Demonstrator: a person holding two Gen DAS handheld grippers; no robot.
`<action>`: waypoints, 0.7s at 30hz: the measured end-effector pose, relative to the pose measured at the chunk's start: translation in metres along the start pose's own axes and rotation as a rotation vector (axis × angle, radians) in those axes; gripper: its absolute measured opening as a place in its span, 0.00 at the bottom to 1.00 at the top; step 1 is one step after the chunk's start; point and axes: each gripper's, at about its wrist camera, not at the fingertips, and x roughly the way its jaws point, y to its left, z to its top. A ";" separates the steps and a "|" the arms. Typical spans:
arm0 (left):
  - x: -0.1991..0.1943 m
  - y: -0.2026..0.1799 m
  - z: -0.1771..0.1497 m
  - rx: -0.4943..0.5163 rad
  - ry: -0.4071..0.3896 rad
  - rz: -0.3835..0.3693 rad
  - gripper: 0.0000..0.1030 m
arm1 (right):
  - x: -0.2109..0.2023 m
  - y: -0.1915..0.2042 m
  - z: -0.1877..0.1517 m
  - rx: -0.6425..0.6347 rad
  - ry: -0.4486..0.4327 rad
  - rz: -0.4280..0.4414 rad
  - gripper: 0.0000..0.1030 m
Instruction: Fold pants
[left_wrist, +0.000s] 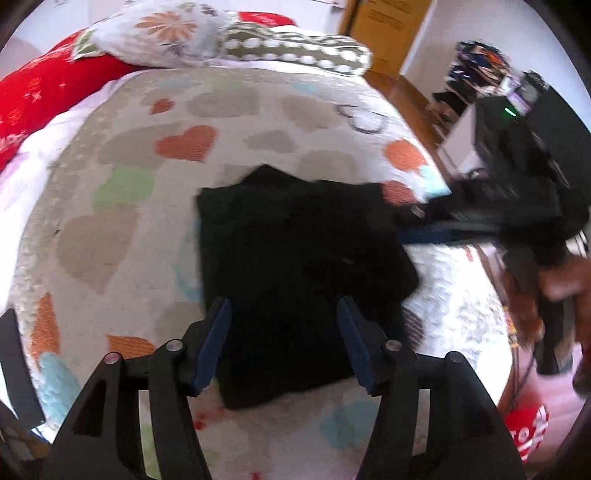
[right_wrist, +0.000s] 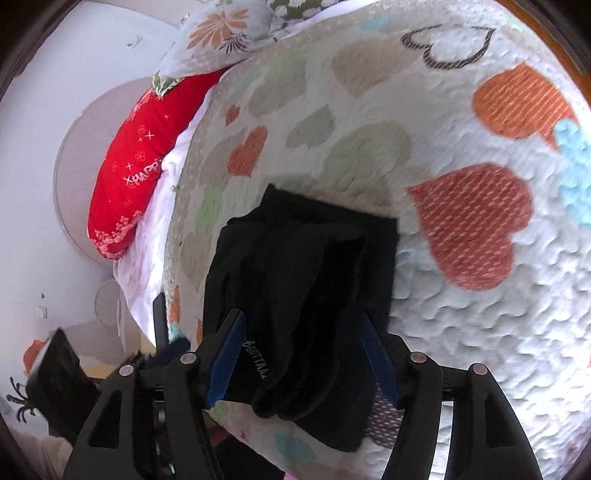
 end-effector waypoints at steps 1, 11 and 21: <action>0.004 0.005 0.002 -0.017 0.005 0.012 0.57 | 0.004 0.002 -0.001 -0.001 0.005 0.008 0.62; 0.017 0.016 0.015 -0.072 0.017 0.040 0.57 | -0.010 0.004 -0.008 -0.005 0.006 0.000 0.16; 0.048 0.010 0.020 -0.076 0.120 0.093 0.62 | 0.005 -0.029 -0.012 0.072 0.035 -0.044 0.16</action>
